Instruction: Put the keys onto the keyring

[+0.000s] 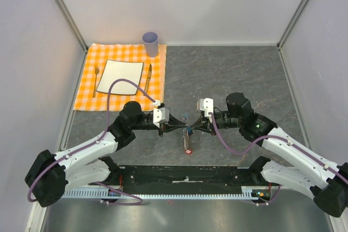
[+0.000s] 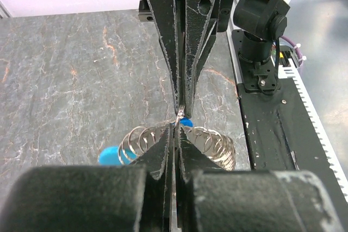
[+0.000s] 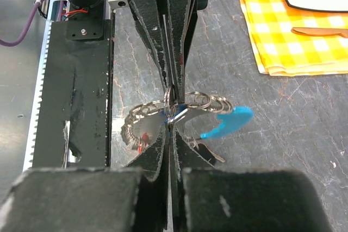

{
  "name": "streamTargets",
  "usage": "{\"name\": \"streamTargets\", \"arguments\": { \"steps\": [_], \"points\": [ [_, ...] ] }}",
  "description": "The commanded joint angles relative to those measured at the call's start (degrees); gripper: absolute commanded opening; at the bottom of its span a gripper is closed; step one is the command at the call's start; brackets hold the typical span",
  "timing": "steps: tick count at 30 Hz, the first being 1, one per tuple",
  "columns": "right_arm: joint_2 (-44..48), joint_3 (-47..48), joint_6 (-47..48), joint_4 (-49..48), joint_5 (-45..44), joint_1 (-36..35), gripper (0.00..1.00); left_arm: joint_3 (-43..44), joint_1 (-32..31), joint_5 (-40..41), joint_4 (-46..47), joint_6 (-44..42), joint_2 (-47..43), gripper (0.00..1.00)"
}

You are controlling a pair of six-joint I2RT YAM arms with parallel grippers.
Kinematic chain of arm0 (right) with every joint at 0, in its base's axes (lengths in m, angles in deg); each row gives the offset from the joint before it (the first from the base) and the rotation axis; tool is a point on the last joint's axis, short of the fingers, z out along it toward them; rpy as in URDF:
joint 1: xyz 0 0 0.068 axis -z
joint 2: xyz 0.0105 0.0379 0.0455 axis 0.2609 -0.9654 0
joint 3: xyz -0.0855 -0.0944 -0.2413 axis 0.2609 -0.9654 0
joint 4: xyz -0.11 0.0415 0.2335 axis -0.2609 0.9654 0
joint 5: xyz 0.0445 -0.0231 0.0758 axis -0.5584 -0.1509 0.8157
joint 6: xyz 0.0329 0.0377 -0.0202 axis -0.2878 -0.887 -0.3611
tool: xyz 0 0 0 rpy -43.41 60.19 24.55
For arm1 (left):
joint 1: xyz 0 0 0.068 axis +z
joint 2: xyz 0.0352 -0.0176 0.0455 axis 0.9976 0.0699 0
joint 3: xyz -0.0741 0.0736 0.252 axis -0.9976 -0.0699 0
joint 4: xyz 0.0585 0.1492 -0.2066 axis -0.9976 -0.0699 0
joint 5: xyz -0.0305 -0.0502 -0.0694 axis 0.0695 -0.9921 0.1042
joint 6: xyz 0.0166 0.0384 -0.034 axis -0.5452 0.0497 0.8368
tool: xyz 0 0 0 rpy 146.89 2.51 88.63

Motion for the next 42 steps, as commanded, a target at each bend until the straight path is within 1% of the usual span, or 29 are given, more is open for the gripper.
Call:
{"name": "streamTargets", "arguments": {
  "steps": [1, 2, 5, 9, 12, 15, 16, 19, 20, 21, 24, 27, 36, 42],
  "points": [
    [0.5, 2.0, -0.1, -2.7, 0.7, -0.2, 0.00, -0.7, -0.1, 0.6, 8.4, 0.4, -1.4, 0.02],
    [0.4, 1.6, -0.5, -2.9, 0.3, -0.2, 0.00, -1.4, -0.1, 0.8, 11.2, 1.0, -1.5, 0.02],
    [0.2, 0.1, -2.6, -4.6, -1.0, -0.1, 0.00, -2.4, 0.0, 0.9, 14.9, 3.1, -0.9, 0.02],
    [-0.4, -3.1, -7.1, -12.5, -0.5, -0.2, 0.00, -3.0, -0.1, -1.9, 23.4, 7.1, 2.7, 0.02],
    [-1.2, -3.4, -7.7, -13.1, -1.3, -0.1, 0.00, -3.0, -0.1, -3.1, 25.2, 9.6, 4.1, 0.02],
    [0.1, -3.0, -7.1, -12.9, -3.7, -0.1, 0.00, -3.0, -0.1, -2.8, 23.3, 8.3, 4.1, 0.02],
    [0.6, -2.9, -6.9, -12.6, -4.5, -0.2, 0.00, -3.0, 0.0, -2.5, 20.9, 8.3, 3.8, 0.02],
    [1.8, -1.3, -5.6, -10.3, -6.7, -0.1, 0.00, -3.1, 0.0, -1.5, 18.0, 5.4, 2.8, 0.04],
    [1.9, -0.9, -5.1, -9.2, -7.4, 0.0, 0.00, -3.2, 0.0, -1.4, 17.8, 5.3, 2.7, 0.06],
    [2.0, -0.7, -4.8, -8.7, -7.6, 0.0, 0.00, -3.3, 0.0, -1.4, 17.8, 5.0, 2.6, 0.11],
    [2.4, 0.5, -3.7, -7.4, -8.4, -0.1, 0.00, -3.0, -0.1, -1.2, 16.2, 4.5, 2.7, 0.18],
    [2.4, 2.1, -2.2, -4.9, -8.9, 0.0, 0.00, -2.9, -0.1, -0.7, 14.2, 4.1, 2.6, 0.23],
    [1.4, 4.2, -1.1, -1.9, -7.5, -0.1, 0.00, -1.3, -0.1, 1.9, 7.4, 1.8, 1.6, 0.29],
    [0.9, 4.4, -1.1, -1.7, -6.5, -0.1, 0.00, 0.4, -0.1, 3.7, 5.5, 2.2, 2.2, 0.32]
  ]
}}
